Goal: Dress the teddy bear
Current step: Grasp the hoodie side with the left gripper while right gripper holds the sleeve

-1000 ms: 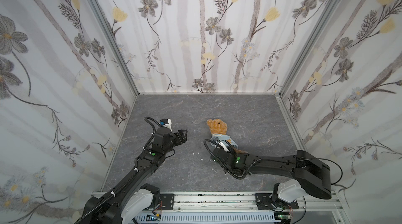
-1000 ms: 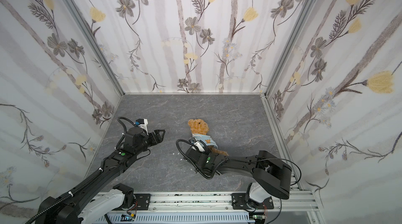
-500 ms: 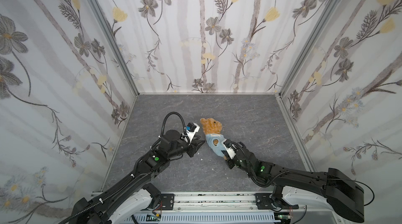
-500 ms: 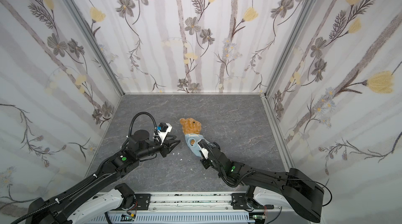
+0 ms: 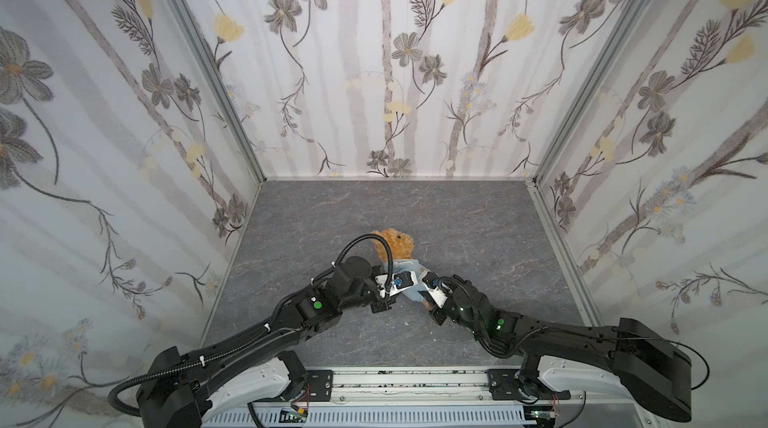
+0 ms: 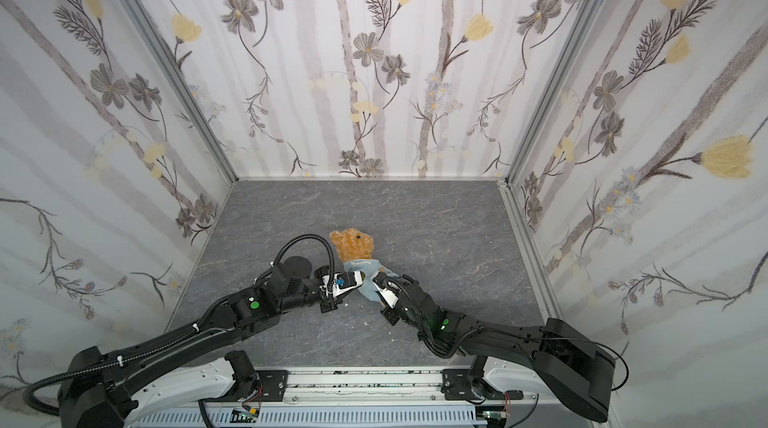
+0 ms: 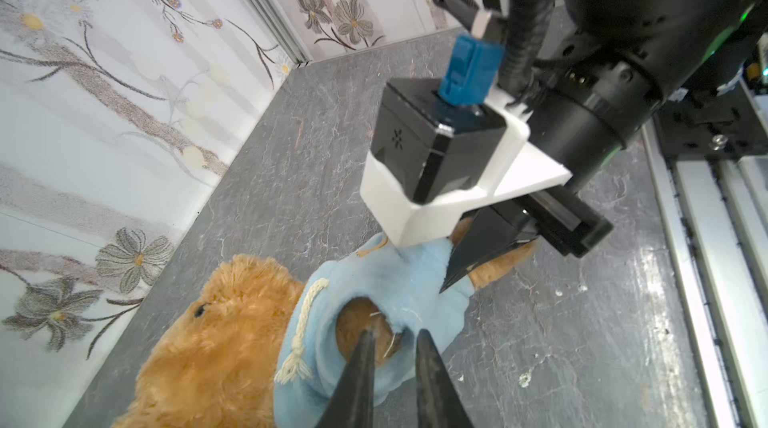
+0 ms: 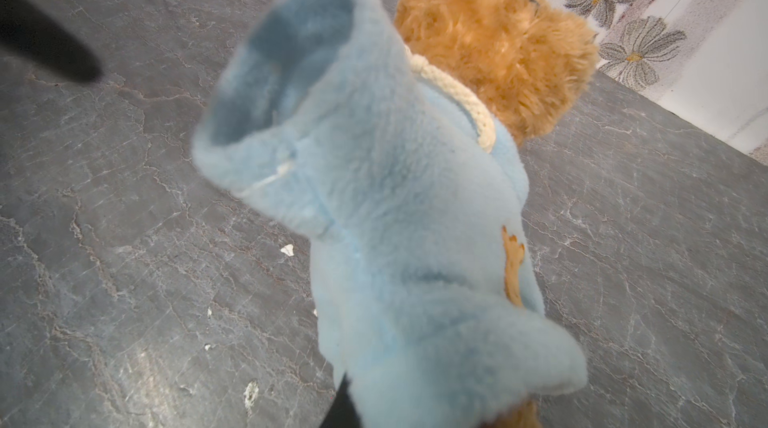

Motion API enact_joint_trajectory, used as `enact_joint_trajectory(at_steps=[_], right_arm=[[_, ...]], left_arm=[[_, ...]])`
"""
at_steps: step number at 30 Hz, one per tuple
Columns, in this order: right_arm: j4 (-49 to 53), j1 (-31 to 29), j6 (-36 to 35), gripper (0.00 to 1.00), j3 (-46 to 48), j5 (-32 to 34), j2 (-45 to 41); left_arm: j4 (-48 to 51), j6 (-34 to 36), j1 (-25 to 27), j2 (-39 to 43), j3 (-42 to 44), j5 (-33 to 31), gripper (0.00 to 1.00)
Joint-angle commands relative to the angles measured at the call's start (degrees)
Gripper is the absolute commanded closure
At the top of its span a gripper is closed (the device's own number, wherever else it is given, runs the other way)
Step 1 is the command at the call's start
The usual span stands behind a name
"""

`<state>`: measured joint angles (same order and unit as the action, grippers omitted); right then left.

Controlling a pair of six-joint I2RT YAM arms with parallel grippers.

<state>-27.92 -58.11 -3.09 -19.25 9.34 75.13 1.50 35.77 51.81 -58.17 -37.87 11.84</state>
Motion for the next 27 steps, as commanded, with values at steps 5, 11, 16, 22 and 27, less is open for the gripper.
enact_joint_trajectory(at_steps=[5,11,16,22,27], right_arm=[[-4.2,0.0,-1.1,0.95,0.2,-0.7,0.0],[-4.0,-0.1,-1.6,0.96,0.3,-1.2,0.3],[-4.0,-0.1,-1.9,0.96,0.2,-1.3,0.6],[-4.3,-0.2,-2.1,0.97,0.1,-2.0,0.4],[-5.0,-0.1,-1.7,0.98,0.1,-2.8,-0.6]], left_arm=[[1.6,8.2,0.2,-2.2,-0.7,-5.0,0.83],[1.7,8.9,0.2,-4.4,-2.1,-6.1,0.83],[1.6,8.1,0.1,-4.9,-3.0,-5.2,0.83],[1.7,11.0,0.2,-5.5,-2.1,-5.2,0.77],[1.7,11.4,0.2,-6.7,-2.5,-3.8,0.75]])
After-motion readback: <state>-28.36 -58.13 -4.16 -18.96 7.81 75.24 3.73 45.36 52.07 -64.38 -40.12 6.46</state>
